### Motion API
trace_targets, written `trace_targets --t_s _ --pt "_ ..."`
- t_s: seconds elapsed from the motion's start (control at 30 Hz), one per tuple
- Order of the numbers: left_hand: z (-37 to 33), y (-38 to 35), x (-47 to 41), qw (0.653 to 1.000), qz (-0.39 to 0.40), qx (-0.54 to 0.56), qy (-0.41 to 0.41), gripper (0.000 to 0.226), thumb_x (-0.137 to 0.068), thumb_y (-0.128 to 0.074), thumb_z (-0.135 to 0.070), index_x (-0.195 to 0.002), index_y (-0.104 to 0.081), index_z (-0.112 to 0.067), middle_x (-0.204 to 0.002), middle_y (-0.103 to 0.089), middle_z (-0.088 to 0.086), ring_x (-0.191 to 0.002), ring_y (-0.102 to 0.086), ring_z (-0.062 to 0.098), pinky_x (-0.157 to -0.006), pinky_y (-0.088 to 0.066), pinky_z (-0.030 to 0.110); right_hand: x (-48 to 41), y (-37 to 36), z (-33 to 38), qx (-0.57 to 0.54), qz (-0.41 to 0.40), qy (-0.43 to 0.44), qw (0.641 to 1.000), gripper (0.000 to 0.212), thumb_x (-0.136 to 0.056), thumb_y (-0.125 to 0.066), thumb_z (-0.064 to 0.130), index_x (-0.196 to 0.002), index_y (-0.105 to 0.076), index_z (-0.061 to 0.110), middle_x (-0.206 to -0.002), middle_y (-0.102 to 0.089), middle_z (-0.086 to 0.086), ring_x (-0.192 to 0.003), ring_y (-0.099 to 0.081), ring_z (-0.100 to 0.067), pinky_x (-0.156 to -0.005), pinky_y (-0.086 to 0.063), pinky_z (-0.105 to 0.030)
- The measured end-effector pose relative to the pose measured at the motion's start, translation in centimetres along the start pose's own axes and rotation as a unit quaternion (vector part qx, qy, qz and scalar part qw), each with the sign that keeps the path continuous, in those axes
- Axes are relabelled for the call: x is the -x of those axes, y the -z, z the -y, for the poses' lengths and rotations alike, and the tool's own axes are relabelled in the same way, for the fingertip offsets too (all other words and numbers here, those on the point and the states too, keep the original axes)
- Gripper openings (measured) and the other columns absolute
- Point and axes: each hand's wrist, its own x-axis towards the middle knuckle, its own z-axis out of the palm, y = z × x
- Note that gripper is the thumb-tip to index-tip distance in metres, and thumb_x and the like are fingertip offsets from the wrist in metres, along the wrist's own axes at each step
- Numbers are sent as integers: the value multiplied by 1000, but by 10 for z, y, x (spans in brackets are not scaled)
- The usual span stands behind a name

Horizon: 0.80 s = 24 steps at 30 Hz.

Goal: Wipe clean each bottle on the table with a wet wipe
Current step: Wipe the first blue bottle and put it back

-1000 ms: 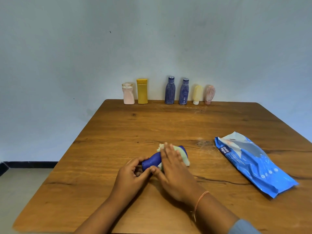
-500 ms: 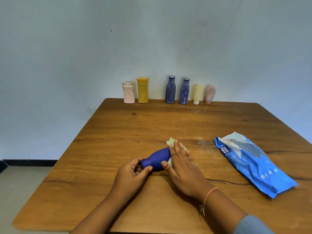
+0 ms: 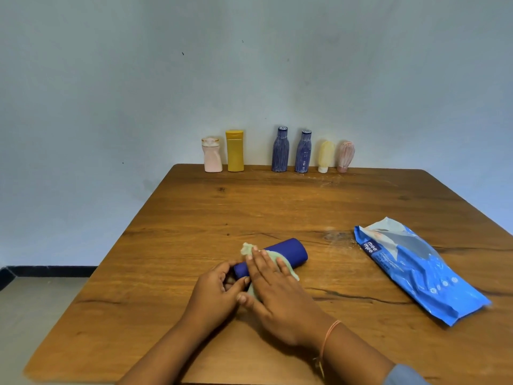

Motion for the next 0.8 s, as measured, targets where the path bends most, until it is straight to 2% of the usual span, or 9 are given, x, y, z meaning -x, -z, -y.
trace_targets --t_s 0.1,0.23,0.37,0.43,0.5,0.57,0.63,0.7,0.8 --pt "-1 -2 1 1000 -3 9 -6 29 -79 -70 -6 -95 -61 -29 -75 -67 -6 -61 -56 -2 -61 -45 10 -3 11 -29 -16 -33 -71 997 101 -66 15 78 -148 7 19 -156 15 2 -139 19 -4 -113 13 -27" --pt "-2 -2 5 998 12 -46 -50 48 -77 -72 -7 -104 -52 -41 -81 -60 -8 -65 -57 3 -66 -47 10 -2 25 -49 -40 -14 -127 991 76 -89 -10 62 -149 4 16 -156 13 0 -141 15 -8 -115 9 -29" --pt "1 -2 4 991 2 -97 -91 52 -76 -72 -7 -104 -50 -45 -100 -60 -14 -88 -59 1 -76 -47 9 -4 23 -40 -48 -27 -136 989 80 -89 -14 63 -149 5 13 -156 14 -3 -141 16 -11 -114 10 -28" --pt "1 -1 4 995 -4 -73 -72 46 -77 -72 -7 -104 -53 -39 -99 -64 -10 -84 -60 2 -73 -47 9 -4 18 -27 -44 -35 -114 992 95 -77 -3 74 -149 3 13 -156 12 -3 -141 16 -10 -113 11 -27" --pt "-1 0 4 997 -1 -54 -61 40 -79 -69 -5 -99 -55 -37 -91 -66 -7 -78 -61 7 -67 -47 12 -2 12 -5 -40 -28 -52 997 108 -64 10 78 -149 0 13 -157 9 -3 -141 16 -8 -111 14 -25" --pt "-5 2 6 998 15 -35 -46 40 -82 -64 -5 -99 -55 -39 -89 -66 -9 -80 -62 3 -67 -47 11 1 6 18 -29 -14 16 999 104 -67 10 76 -149 2 13 -156 11 -1 -140 20 -7 -111 17 -24" --pt "-9 4 8 999 29 -19 -31 40 -84 -61 -8 -102 -52 -42 -94 -65 -15 -89 -62 -2 -73 -47 9 5 6 30 -26 -6 51 998 92 -76 1 71 -148 5 16 -155 14 3 -138 23 -3 -111 17 -23" --pt "-11 4 9 999 34 -13 -22 34 -85 -60 -12 -101 -53 -41 -94 -67 -12 -88 -63 1 -74 -49 14 6 10 27 -12 -8 56 998 84 -80 -1 68 -148 6 19 -155 14 6 -137 23 0 -111 17 -22" --pt "-8 1 7 1000 21 18 -11 21 -86 -61 -14 -96 -58 -32 -86 -68 -6 -78 -63 0 -71 -48 16 6 17 8 11 -40 34 999 90 -74 8 71 -148 4 21 -156 10 7 -136 21 1 -110 17 -22"
